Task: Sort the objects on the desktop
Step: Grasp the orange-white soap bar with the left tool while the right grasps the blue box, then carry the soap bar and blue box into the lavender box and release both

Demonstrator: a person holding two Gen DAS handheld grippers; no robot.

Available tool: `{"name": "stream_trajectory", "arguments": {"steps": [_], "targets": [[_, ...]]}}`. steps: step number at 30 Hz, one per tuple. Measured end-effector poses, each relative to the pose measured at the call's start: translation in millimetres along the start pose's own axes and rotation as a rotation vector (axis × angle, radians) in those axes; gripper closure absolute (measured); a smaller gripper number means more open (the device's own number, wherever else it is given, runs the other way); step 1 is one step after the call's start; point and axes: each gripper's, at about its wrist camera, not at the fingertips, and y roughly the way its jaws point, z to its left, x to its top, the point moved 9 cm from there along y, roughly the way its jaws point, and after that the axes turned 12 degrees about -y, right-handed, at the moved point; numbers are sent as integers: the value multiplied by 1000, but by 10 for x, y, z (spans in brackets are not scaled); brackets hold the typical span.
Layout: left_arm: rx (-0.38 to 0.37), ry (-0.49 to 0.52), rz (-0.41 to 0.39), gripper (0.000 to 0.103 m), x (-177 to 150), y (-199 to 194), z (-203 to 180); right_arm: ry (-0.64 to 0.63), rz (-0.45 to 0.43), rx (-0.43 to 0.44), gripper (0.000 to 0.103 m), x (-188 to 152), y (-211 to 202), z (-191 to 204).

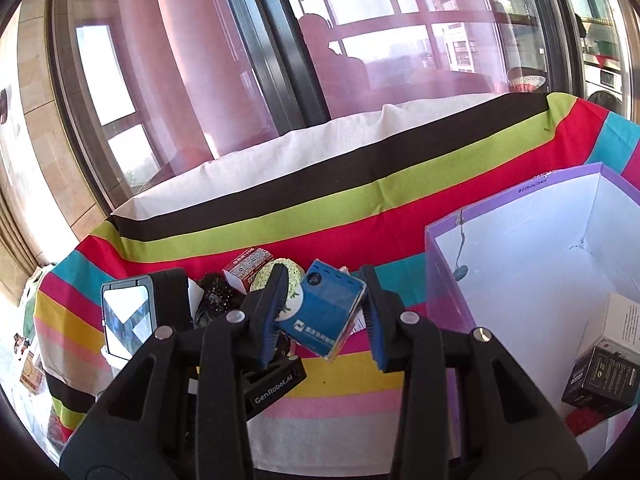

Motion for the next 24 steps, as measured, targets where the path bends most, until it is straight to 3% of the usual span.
{"name": "stream_trajectory", "arguments": {"steps": [7, 12, 17, 24], "targets": [[-5, 2, -57, 28, 49, -341, 52, -11, -34, 49, 63, 106, -251, 89], [-134, -2, -160, 28, 216, -1057, -163, -25, -95, 106, 63, 218, -719, 9], [-298, 99, -225, 28, 299, -1651, -816, -30, -180, 64, 63, 140, -1269, -435], [-402, 267, -201, 28, 59, -1717, -1822, 47, -200, -87, 63, 96, -1704, -1363]]}}
